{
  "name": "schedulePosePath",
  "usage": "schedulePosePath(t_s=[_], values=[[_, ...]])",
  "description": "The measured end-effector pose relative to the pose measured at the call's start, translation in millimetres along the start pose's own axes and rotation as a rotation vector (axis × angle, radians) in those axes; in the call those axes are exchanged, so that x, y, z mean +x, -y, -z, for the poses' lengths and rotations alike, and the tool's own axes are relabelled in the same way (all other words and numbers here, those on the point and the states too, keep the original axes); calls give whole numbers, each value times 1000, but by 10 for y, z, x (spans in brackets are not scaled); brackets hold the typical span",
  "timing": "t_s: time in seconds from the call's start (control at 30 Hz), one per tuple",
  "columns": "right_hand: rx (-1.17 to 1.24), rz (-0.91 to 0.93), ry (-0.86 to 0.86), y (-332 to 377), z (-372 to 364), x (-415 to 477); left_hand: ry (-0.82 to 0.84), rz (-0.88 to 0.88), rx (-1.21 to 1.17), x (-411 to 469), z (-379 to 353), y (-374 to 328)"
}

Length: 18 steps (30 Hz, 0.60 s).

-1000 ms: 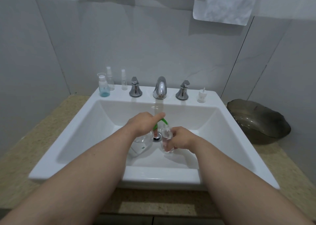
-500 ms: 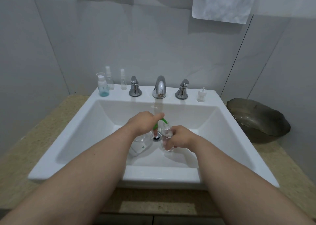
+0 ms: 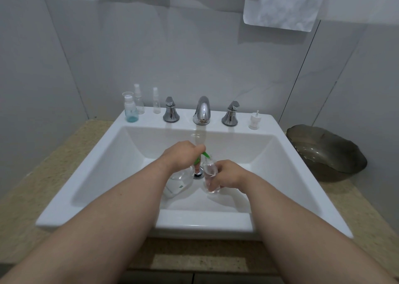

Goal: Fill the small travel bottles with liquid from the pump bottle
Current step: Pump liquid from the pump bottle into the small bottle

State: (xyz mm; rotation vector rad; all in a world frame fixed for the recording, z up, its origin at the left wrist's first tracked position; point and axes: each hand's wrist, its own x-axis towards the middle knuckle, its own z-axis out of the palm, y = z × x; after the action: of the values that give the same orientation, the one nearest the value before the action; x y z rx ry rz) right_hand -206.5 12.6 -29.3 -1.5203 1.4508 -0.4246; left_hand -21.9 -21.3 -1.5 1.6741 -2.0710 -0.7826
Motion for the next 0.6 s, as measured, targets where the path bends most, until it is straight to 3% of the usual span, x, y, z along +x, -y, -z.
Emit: schedulePosePath(t_s=[0.6], values=[[12, -26, 30, -21, 4, 13, -23, 27, 42, -26, -10, -7]])
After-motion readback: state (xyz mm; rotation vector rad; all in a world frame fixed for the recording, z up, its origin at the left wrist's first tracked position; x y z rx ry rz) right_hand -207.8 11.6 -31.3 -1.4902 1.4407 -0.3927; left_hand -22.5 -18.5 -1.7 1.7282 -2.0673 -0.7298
